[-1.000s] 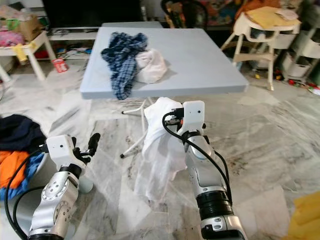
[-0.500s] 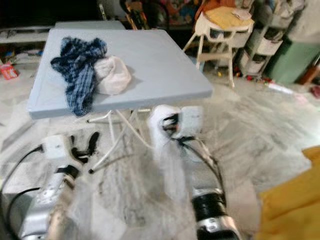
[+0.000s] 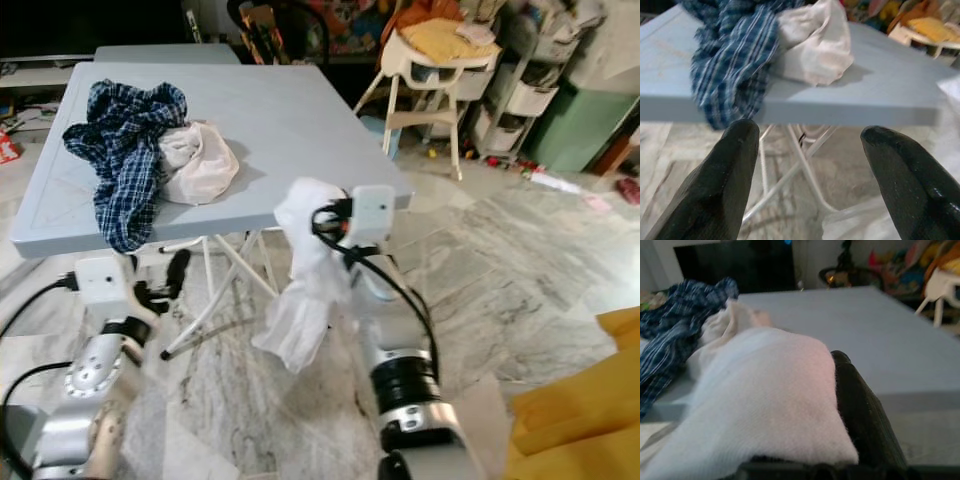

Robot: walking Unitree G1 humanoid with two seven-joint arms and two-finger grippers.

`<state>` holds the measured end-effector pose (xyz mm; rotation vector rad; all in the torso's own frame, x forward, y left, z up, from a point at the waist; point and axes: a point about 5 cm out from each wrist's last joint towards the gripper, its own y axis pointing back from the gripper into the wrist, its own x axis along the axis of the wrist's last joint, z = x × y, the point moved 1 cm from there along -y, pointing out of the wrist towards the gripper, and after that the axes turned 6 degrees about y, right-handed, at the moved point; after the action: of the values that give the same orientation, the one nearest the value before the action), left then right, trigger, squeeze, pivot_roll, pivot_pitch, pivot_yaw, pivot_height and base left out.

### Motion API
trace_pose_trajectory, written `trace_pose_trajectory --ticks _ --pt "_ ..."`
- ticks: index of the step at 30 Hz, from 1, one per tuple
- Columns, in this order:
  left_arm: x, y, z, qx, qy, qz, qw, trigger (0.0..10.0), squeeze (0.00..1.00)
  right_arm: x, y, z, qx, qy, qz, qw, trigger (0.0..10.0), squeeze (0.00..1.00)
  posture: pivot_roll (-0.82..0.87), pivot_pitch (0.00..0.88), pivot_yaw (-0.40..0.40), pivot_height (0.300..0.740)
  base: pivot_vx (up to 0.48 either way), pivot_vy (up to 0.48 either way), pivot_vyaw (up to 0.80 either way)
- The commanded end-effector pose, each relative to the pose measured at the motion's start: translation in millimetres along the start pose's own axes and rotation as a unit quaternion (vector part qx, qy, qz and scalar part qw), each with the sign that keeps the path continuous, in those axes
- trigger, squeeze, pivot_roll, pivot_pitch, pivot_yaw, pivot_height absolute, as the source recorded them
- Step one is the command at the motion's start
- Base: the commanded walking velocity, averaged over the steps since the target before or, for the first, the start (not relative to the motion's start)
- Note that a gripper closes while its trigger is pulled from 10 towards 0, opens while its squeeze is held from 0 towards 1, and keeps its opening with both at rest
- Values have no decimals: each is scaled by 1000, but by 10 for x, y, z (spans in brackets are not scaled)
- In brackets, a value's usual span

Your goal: Hang hanger

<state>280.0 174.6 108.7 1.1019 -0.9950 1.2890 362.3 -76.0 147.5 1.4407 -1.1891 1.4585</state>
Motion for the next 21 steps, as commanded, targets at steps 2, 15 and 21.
trace_pose_trajectory --ticks 2,15,21 --pt "-16 17 56 -29 -10 -15 999 10000 0 -23 32 72 -32 -20 7 999 10000 0 167 0 5 740 0 0 0" --pt "-17 -79 61 -67 -42 -51 996 10000 0 -148 97 184 -92 -55 1 994 10000 0 157 0 123 740 0 0 0" --pt "-96 -75 88 -72 -41 -66 994 10000 0 -228 125 225 -105 -50 -10 993 10000 0 165 0 114 740 0 0 0"
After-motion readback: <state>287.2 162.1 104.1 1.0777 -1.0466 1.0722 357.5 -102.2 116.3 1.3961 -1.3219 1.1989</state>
